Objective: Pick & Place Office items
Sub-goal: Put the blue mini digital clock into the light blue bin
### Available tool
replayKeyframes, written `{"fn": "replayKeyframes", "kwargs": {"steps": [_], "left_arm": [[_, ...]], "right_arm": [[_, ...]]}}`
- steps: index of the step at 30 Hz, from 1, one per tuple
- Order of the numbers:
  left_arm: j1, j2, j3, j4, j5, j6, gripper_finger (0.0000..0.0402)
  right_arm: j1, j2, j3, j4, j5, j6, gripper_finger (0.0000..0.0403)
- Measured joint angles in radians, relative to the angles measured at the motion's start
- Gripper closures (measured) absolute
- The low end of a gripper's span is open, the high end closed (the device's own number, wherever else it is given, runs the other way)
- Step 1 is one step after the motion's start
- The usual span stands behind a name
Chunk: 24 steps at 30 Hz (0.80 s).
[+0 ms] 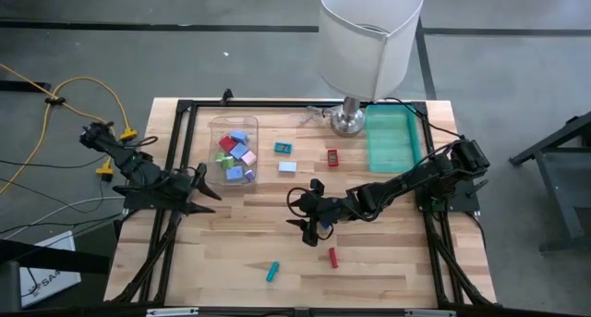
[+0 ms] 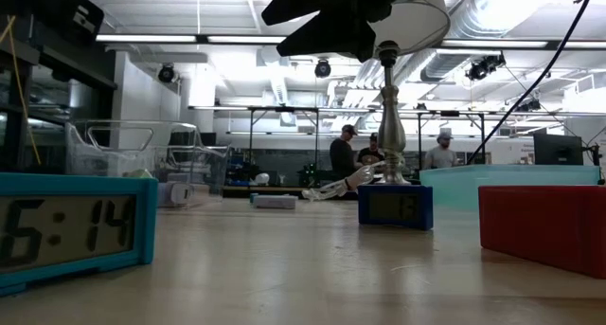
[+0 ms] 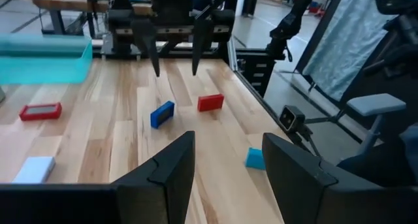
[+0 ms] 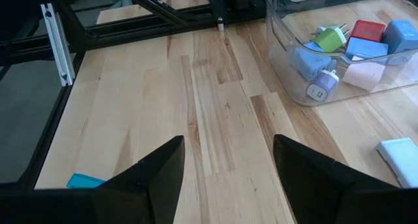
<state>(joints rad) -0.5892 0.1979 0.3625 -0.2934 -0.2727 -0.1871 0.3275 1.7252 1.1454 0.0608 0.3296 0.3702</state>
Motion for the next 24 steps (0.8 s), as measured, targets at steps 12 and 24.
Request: {"fn": "replayKeyframes", "kwargs": {"steps": [12, 24], "left_arm": [[-0.025, -0.198, -0.153, 0.162, 0.007, 0.113, 0.0229], [-0.030, -0.194, -0.284, 0.417, 0.103, 0.156, 0.0229]], "right_arm": [[0.000, 0.000, 0.000, 0.000, 0.000, 0.000, 0.0182], [0.000, 0.000, 0.000, 0.011, 0.000, 0.000, 0.0182]]}}
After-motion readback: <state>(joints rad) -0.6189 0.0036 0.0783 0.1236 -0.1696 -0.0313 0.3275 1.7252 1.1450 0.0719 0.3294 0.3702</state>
